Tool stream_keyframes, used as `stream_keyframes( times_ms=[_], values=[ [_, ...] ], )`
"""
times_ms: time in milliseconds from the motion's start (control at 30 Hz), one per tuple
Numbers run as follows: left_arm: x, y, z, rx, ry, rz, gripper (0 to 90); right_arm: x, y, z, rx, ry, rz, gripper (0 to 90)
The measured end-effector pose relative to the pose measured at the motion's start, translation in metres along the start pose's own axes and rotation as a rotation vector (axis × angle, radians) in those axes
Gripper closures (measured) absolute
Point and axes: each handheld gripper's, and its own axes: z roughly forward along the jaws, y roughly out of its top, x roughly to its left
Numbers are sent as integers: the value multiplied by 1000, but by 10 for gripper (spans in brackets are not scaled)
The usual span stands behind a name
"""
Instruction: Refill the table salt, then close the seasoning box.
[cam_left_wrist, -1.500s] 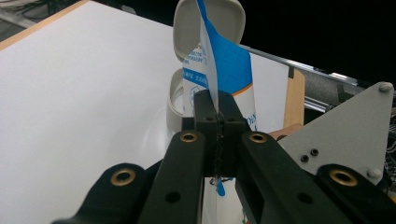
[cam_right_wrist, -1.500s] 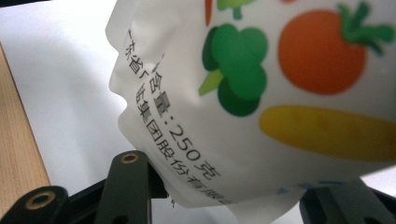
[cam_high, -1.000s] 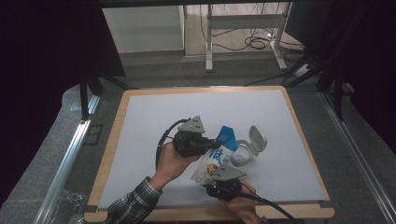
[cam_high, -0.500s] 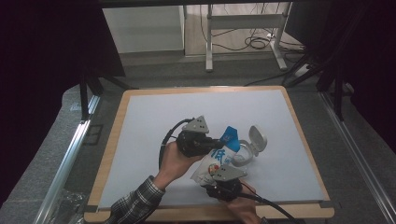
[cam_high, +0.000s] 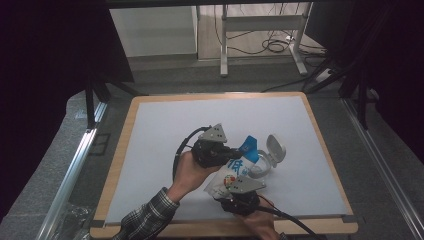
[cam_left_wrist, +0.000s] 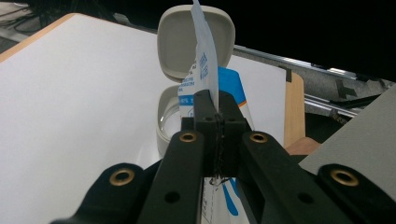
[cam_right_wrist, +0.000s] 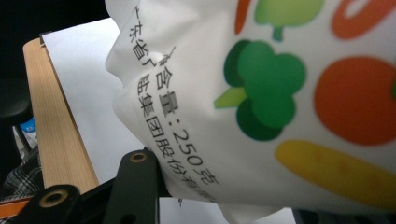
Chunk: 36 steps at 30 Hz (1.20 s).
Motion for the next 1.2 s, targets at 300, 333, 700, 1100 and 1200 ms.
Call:
stream_keyframes(
  times_ms=[300,333,700,1100,1200],
  values=[
    [0,2,4,7,0,7,896,0,1,-1,-2,14,12,581],
    [0,2,4,7,1,8,895,0,1,-1,-4,18,19,581],
    [-1,4,7,11,10,11,895,-1,2,-3,-10,41,37,582],
    [0,9,10,23,15,19,896,-1,5,-4,-26,68,52,586],
    [0,11,12,29,18,23,896,-1,5,-5,-23,69,55,588]
  ],
)
